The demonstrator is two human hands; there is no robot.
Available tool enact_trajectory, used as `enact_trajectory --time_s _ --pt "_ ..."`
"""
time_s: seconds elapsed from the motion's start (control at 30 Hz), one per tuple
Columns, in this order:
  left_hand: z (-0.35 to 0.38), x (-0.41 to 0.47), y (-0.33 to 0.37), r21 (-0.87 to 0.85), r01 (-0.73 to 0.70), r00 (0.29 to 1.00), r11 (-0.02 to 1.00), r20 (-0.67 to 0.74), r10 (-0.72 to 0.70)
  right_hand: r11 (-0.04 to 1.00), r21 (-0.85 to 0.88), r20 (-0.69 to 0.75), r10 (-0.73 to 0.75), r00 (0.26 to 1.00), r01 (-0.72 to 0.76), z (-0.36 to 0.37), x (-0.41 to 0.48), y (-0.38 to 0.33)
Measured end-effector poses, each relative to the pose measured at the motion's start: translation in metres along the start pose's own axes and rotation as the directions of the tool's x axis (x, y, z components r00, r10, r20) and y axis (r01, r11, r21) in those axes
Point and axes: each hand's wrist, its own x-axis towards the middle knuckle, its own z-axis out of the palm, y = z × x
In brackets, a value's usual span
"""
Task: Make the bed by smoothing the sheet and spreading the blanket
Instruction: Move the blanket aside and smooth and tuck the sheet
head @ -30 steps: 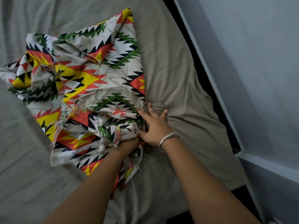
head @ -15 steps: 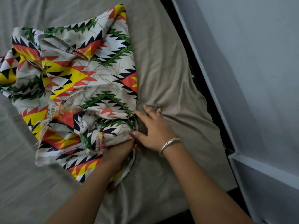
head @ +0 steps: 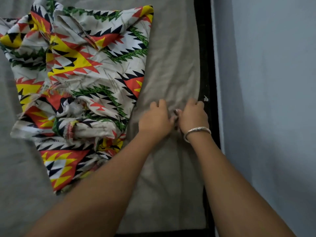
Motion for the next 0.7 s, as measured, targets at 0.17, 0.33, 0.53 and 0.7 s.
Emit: enact_trajectory --time_s 0.17,0.33,0.53,0.7 --pt "0.031 -0.012 0.042 0.111 -0.018 0.998 0.994 0.070 0.010 0.996 -0.077 0.159 -0.041 0.986 0.054 -0.023 0.019 0.034" --pt "0.033 -0.027 0.054 0.042 -0.023 0.989 0.999 -0.144 0.028 0.997 0.058 0.186 -0.067 0.980 0.057 -0.037 0.021 0.042" --pt "0.027 -0.023 0.044 0.291 -0.024 0.992 0.957 0.129 -0.014 0.987 -0.012 0.318 -0.151 0.936 0.163 -0.031 0.032 0.039" --pt "0.025 -0.023 0.048 0.055 -0.165 0.986 0.985 0.042 0.163 0.996 -0.075 0.158 -0.026 0.987 0.038 -0.033 0.033 0.068"
